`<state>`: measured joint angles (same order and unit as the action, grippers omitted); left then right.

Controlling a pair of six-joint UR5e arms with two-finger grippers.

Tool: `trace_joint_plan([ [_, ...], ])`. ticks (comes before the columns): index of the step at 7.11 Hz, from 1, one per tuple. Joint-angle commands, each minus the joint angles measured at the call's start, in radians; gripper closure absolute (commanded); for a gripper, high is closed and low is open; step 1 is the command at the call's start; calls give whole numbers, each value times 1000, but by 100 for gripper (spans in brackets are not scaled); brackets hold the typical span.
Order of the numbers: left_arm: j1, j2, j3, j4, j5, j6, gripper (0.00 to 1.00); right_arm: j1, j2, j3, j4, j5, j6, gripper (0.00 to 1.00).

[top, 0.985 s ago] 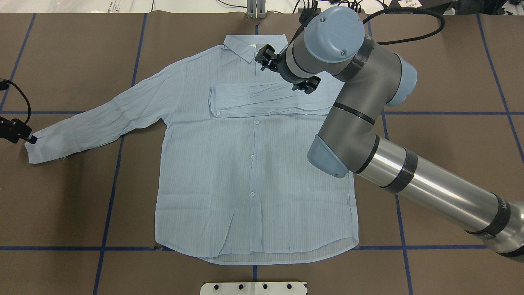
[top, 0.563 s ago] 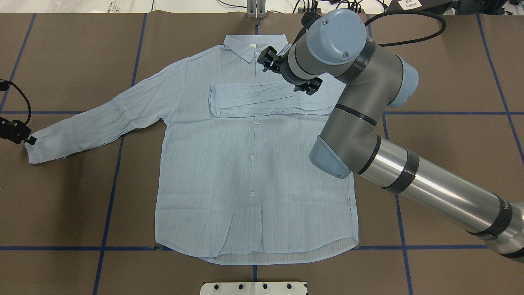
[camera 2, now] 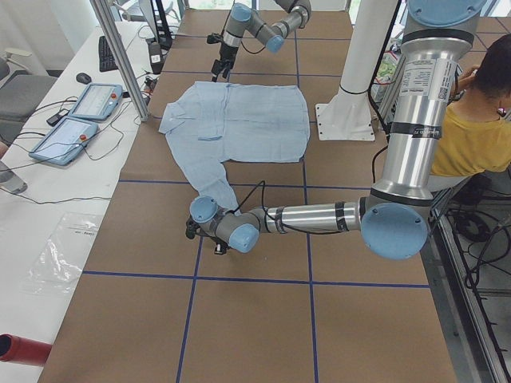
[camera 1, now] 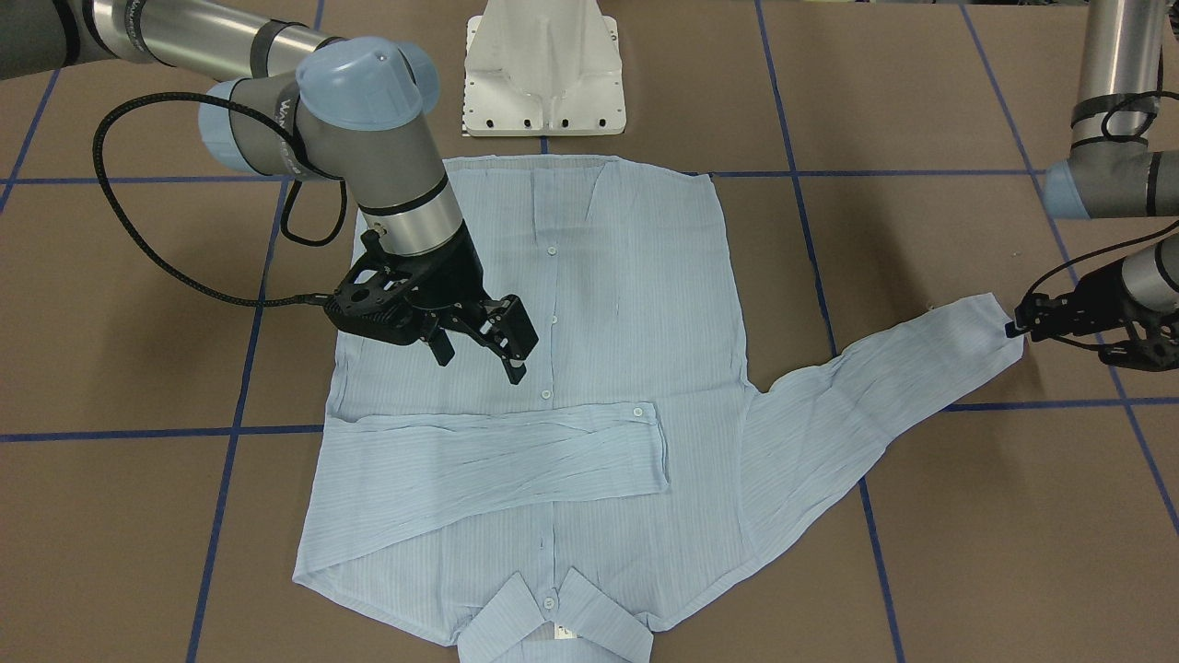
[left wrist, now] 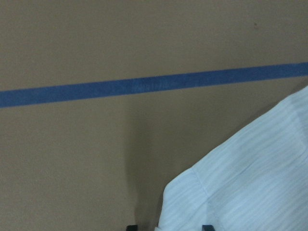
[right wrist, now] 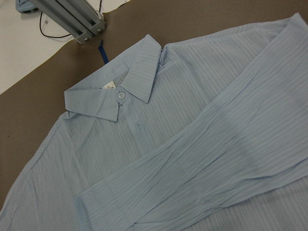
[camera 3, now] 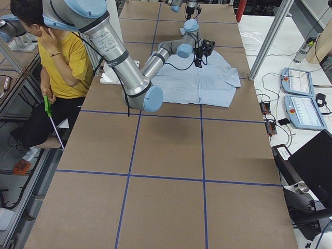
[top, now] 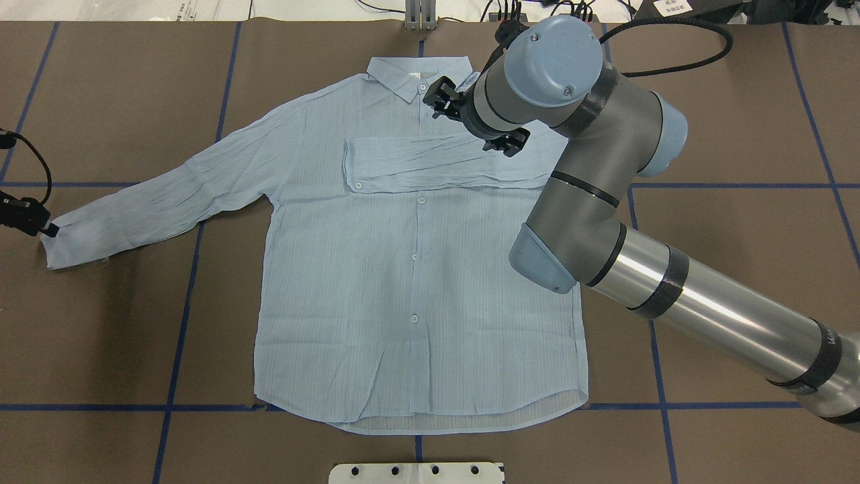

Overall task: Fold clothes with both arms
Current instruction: 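Release the sleeve near the collar while the left gripper grasps the other cuff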

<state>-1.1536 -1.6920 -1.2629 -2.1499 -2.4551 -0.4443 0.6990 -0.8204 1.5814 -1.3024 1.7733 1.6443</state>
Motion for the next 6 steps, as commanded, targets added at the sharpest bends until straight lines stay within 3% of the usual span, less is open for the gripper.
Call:
trace_joint_plan([
  [1,0,0,0,1,1,-1,63,-1,-8,0,2,0,0,0],
  [2,0,0,0,1,-1,-2,67,-1,-12,3,2,0,0,0],
  [3,0,0,0,1,1,-2,79,-1,-14,3,2,-2,0,0],
  [4,2,0,0,2,1,-4,97,-3,-17,3,2,-3,2,0],
  [6,2,0,-7,-1,-5,-8,100,-4,-17,3,2,-3,2,0],
])
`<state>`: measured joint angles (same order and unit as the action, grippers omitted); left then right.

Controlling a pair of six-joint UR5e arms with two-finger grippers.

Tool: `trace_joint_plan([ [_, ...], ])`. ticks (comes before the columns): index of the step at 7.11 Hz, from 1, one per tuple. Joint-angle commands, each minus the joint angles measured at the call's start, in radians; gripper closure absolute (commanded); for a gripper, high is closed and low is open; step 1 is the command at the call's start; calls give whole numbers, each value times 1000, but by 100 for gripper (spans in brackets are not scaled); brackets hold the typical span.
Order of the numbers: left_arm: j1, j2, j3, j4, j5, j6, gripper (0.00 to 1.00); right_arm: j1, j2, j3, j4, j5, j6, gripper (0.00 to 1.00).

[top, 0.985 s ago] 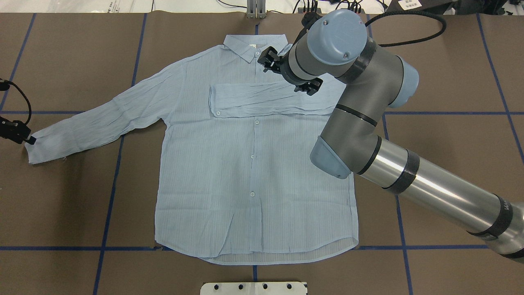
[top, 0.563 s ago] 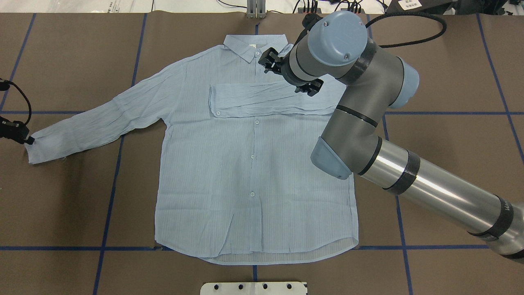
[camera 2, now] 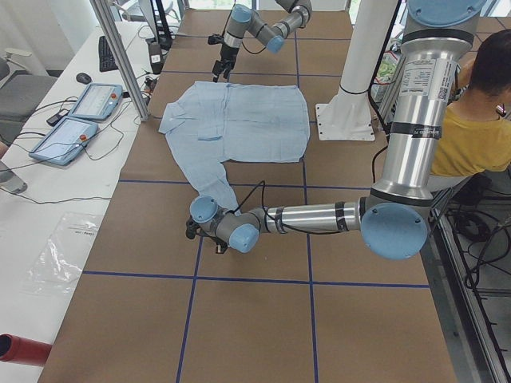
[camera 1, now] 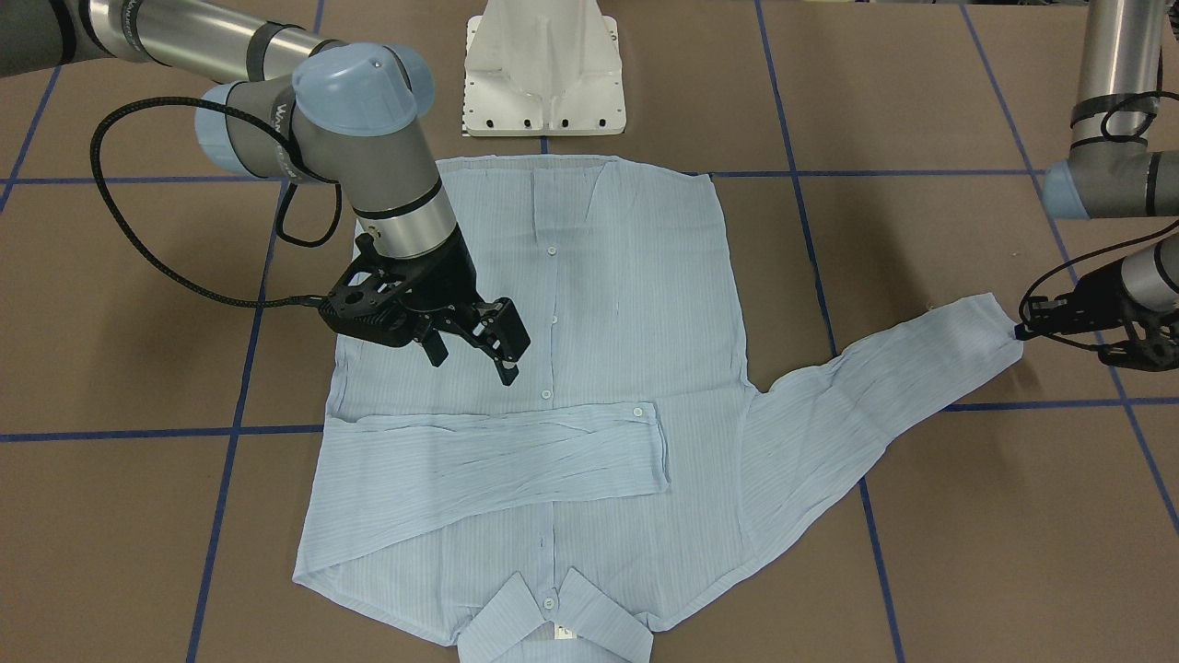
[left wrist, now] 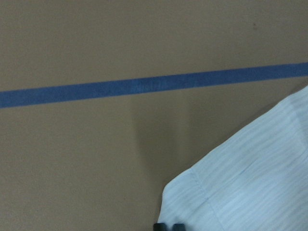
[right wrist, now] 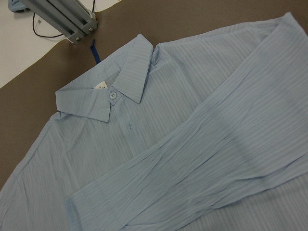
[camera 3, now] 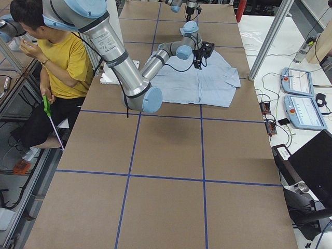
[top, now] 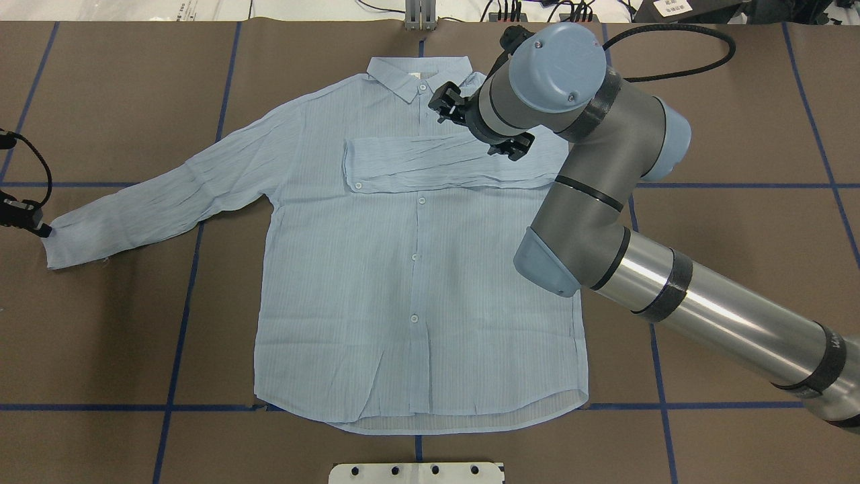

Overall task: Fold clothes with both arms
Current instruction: 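Release the sleeve near the collar while the left gripper grasps the other cuff, then fold the other sleeve across the shirt with the left gripper while the right gripper withdraws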

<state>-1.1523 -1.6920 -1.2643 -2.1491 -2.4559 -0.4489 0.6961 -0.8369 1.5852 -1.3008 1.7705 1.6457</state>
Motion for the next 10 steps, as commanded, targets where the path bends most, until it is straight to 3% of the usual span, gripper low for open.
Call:
trace_joint_plan([
  [1,0,2,-7,-2,-8,-2,100,-1,-2,-1,2,0,0,0],
  [4,-1,9,-85,15,-8,-4,100,-1,-5,-1,2,0,0,0],
  [7,3,-24,-312,130,-83,-223,100,22,-98,76,2,6,-26,0],
  [8,12,-102,-341,135,-119,-357,100,29,-152,131,2,7,-94,0],
  [10,142,-339,-339,130,-132,-741,100,55,-212,147,2,15,-121,0],
])
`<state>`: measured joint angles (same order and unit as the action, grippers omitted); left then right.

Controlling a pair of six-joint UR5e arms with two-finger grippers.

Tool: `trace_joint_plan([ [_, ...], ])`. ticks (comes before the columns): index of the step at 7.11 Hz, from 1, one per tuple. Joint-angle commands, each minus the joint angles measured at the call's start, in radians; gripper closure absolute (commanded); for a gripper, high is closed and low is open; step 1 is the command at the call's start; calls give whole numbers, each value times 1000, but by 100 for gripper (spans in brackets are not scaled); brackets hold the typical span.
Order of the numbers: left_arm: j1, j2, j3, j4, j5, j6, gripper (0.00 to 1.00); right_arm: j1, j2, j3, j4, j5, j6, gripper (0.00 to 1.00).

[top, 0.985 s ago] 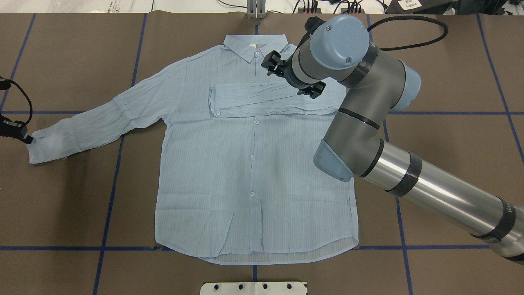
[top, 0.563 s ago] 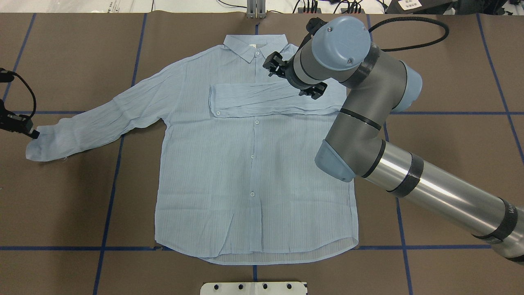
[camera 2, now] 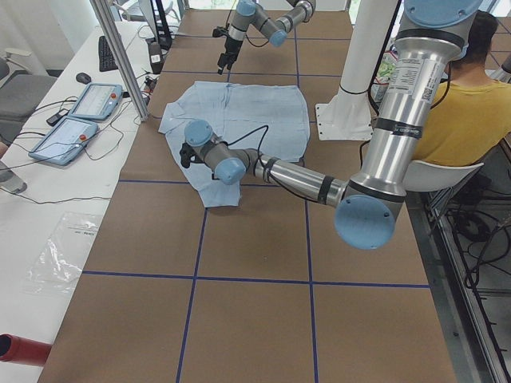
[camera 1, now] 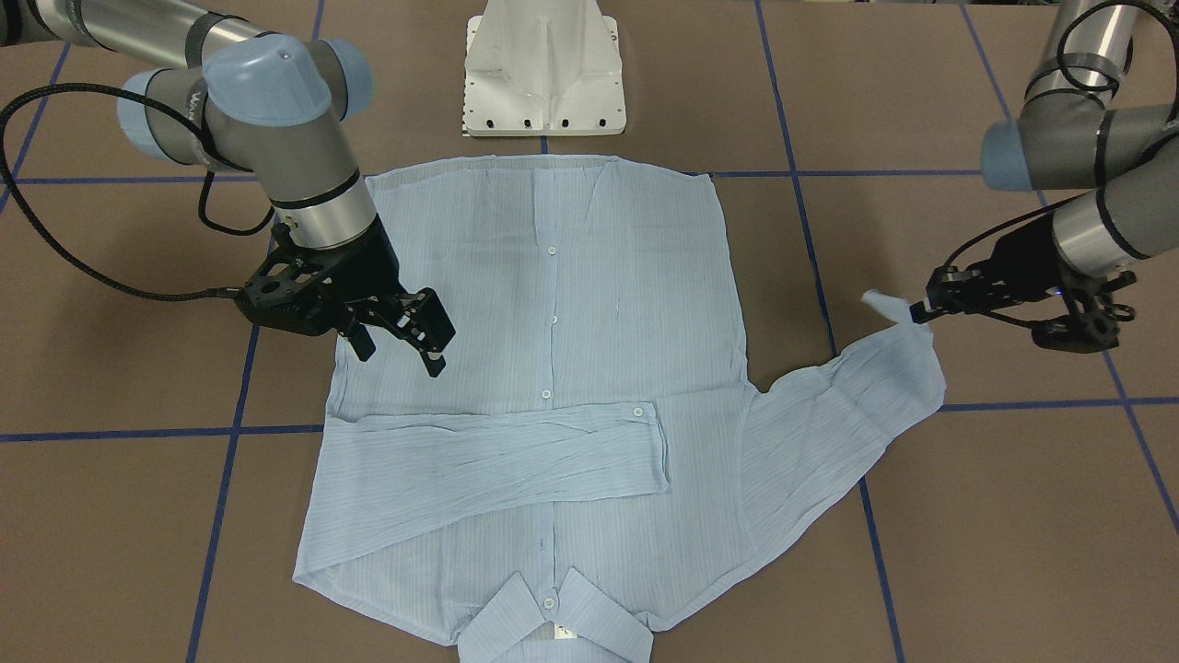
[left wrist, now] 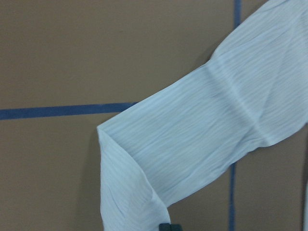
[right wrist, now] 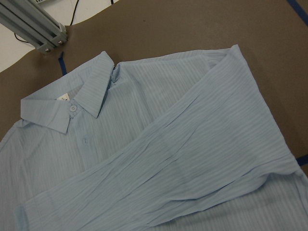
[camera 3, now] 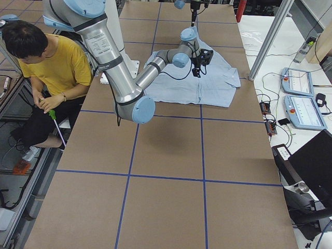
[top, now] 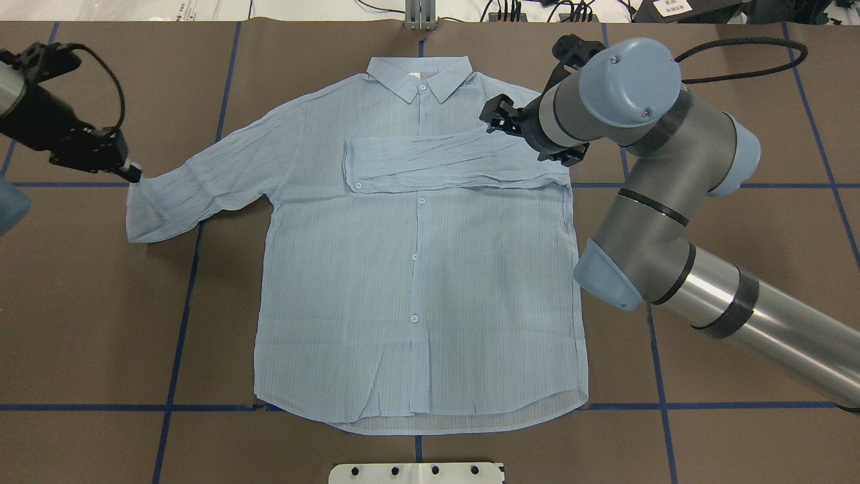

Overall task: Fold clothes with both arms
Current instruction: 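Fold the other sleeve across the shirt with the left gripper while the right gripper withdraws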

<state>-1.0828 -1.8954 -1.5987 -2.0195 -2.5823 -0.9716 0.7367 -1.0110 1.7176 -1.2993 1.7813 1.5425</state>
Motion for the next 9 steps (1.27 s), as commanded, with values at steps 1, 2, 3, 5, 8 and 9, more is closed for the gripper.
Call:
trace_joint_plan([
  [1,124,-240,14,1,36,-371,100,41,-70,13,-2,13,-33,0],
  [2,147,-298,2,-2,148,-529,100,88,-99,5,-3,44,-130,0],
  [3,208,-368,14,-22,253,-653,100,149,-133,-16,-3,112,-224,0],
  [5,321,-567,171,-54,434,-745,100,203,-153,-36,-3,214,-278,0],
  [8,345,-748,486,-283,493,-756,100,207,-185,-35,-2,256,-291,0],
  [9,381,-808,532,-291,572,-769,100,207,-189,-36,-2,257,-292,0],
])
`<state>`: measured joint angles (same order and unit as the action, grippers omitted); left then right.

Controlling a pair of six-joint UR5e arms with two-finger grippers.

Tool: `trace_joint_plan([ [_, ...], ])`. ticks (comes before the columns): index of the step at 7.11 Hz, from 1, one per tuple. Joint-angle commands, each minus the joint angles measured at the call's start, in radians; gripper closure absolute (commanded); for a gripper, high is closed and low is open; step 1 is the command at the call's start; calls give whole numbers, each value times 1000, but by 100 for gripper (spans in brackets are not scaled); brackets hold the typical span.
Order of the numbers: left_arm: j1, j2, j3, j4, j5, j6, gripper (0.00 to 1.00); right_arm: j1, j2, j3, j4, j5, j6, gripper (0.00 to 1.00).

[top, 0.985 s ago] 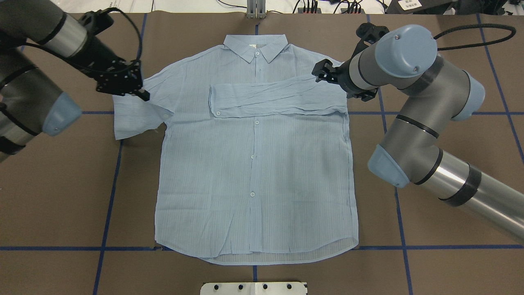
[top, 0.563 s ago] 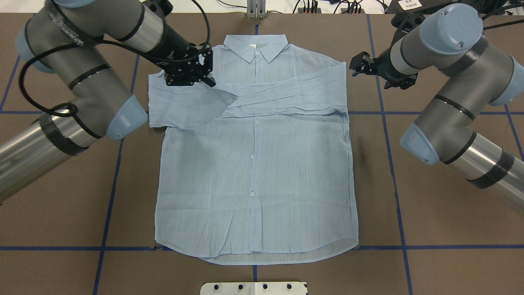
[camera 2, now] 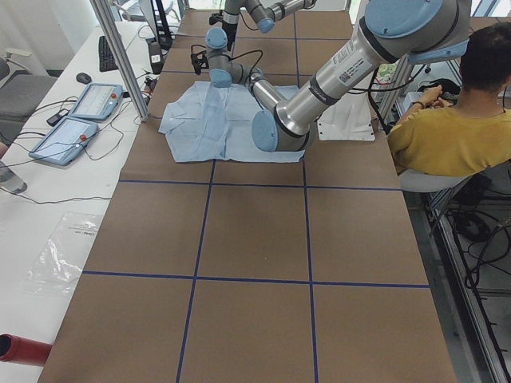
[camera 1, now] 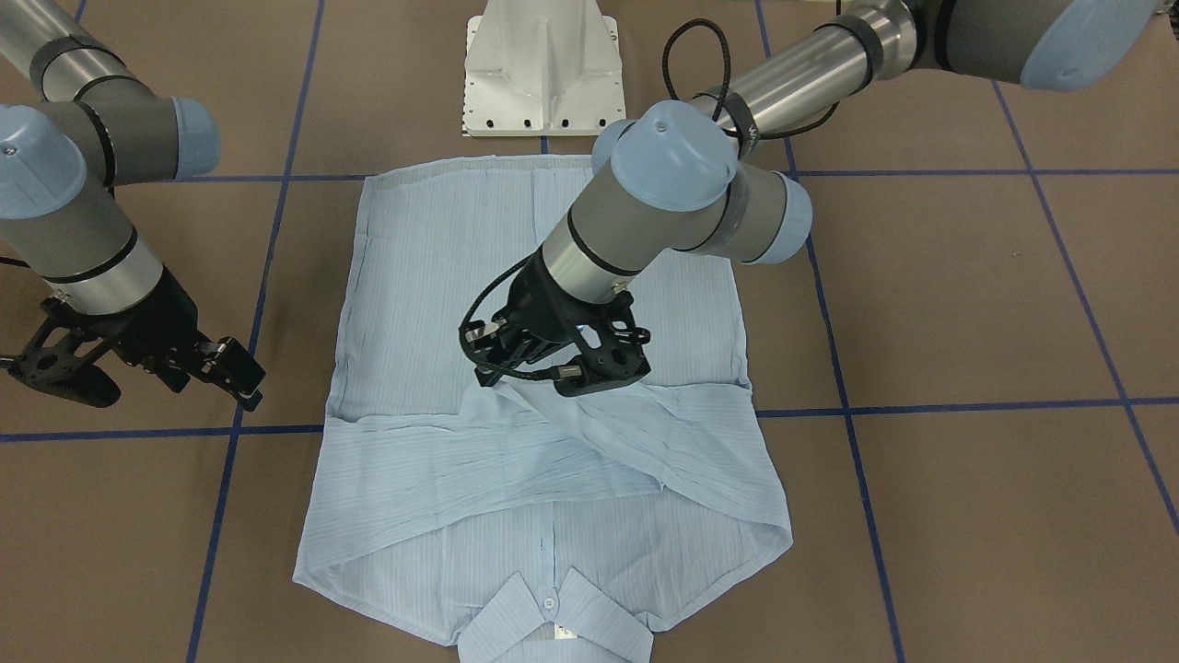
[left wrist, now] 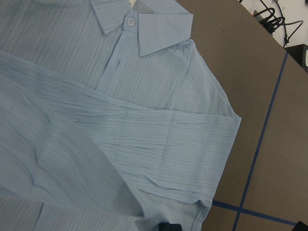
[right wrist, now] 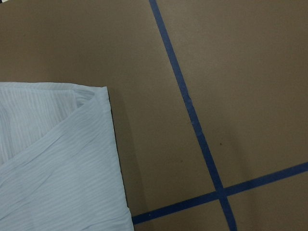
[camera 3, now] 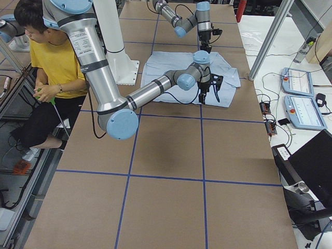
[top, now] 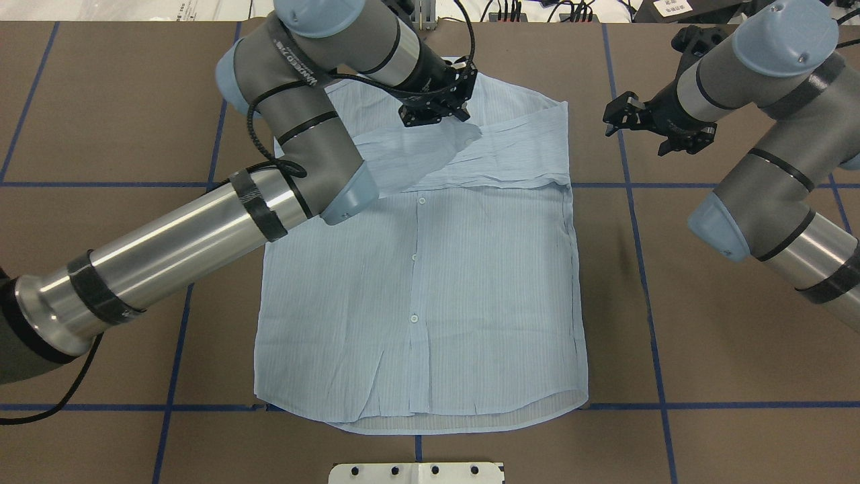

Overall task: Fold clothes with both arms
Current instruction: 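Fold the other sleeve across the shirt with the left gripper while the right gripper withdraws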

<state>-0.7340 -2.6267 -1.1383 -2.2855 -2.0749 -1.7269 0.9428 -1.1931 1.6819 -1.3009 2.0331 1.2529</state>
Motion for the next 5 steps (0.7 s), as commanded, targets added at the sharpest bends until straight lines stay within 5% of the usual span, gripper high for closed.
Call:
trace_joint_plan([
  [1,60,-79,74,-43,102,-8,51,1,-11,-10,0,7,-25,0],
  [2,80,-78,75,-72,137,1,1,-1,-10,-10,0,9,-26,0],
  [4,96,-67,54,-74,205,4,1,-1,-8,-1,0,27,-23,0],
  [5,93,0,-56,-68,205,4,1,-6,0,22,2,25,0,0],
])
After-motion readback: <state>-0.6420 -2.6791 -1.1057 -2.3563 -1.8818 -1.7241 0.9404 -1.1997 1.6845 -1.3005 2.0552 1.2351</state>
